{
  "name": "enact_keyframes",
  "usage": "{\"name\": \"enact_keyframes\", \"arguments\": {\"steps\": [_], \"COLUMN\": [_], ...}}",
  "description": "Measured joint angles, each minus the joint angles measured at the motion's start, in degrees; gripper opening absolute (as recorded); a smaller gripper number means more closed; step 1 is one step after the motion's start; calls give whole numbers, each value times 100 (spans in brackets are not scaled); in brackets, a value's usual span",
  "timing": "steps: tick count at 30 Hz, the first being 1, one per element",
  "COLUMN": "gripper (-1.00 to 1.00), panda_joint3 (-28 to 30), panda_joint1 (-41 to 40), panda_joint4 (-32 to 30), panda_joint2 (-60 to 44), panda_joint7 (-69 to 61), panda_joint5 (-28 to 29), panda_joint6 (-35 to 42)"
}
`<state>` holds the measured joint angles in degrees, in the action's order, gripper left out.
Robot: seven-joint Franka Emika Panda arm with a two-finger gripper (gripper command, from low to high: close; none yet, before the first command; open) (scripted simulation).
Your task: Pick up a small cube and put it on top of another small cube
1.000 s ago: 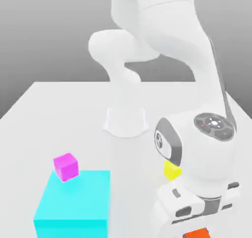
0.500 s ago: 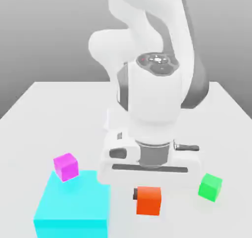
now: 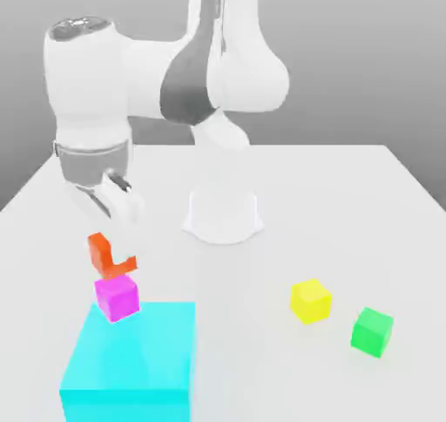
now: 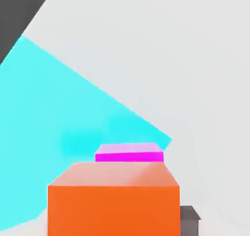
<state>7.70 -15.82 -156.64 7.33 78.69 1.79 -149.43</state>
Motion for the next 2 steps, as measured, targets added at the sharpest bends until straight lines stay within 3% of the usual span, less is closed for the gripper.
{"name": "enact_keyframes", "arguments": {"steps": [2], "gripper": [100], "panda_joint3": [0], "panda_joint1": [0], "panda_joint4": [0], "panda_joint2": [0], "panda_joint7": [0], "panda_joint5": [0], "panda_joint6": [0]}}
